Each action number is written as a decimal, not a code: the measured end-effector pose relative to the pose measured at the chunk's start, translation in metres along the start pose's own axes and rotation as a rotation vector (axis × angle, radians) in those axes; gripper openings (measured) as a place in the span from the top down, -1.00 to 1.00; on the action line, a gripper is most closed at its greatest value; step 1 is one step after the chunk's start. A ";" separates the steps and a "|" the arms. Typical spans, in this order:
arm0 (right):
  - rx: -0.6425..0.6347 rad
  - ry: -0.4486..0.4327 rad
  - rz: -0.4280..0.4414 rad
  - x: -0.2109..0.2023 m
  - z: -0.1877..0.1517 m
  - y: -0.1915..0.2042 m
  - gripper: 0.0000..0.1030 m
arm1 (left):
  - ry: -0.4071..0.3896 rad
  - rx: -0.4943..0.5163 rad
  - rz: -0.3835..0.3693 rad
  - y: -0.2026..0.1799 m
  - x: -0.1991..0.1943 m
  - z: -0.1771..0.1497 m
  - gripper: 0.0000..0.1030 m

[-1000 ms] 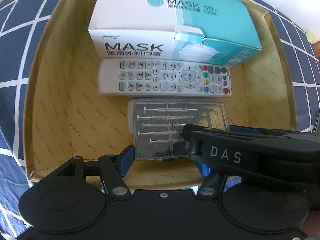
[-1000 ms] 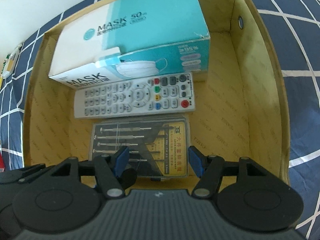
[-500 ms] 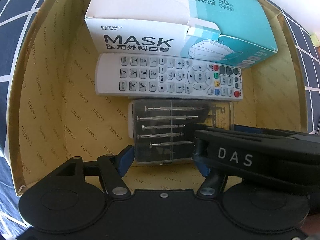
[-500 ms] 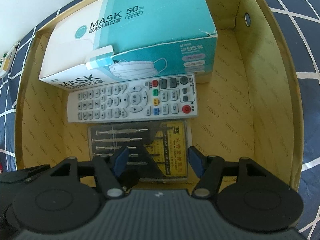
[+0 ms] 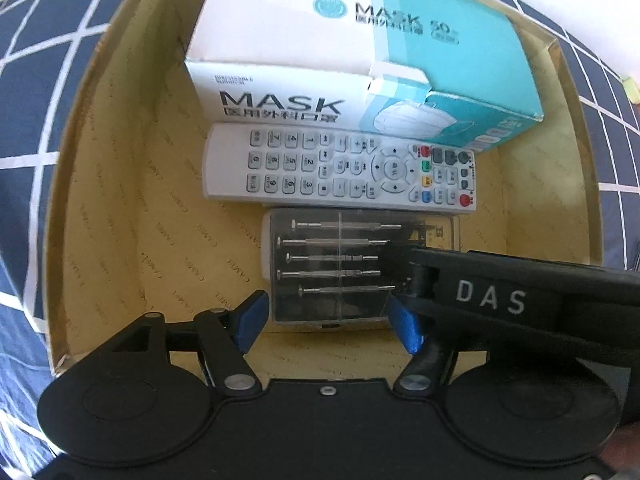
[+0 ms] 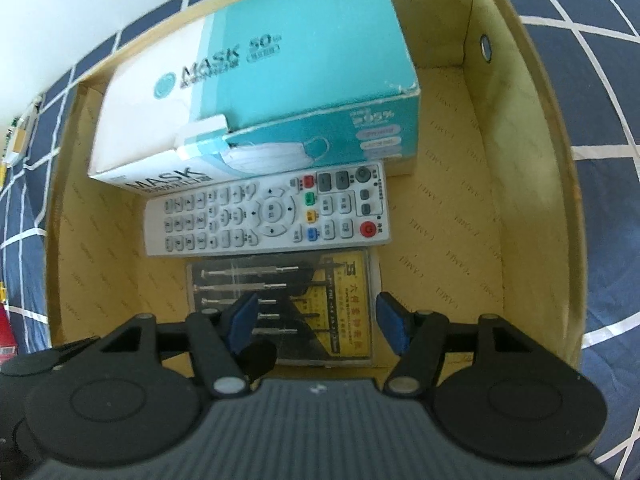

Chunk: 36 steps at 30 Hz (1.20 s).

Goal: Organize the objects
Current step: 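Lower the screwdriver case into the box and open both grippers, then move both grippers away from the box toward the black-and-red pouch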

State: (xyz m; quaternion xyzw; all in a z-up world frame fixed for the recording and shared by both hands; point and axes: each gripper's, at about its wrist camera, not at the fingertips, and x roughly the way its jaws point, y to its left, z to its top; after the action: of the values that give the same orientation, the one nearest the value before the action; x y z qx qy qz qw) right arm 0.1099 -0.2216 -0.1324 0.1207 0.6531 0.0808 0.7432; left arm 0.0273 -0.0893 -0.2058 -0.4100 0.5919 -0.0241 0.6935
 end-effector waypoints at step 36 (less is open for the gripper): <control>-0.071 -0.187 0.031 -0.153 -0.007 -0.180 -1.00 | -0.223 -0.089 0.149 -0.186 -0.045 -0.043 -0.97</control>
State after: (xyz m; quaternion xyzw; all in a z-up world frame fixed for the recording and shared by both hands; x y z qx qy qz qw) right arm 0.0759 -0.4363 -0.0391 0.1117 0.5756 0.1038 0.8034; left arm 0.0620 -0.2124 -0.0565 -0.3952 0.5405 0.0994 0.7360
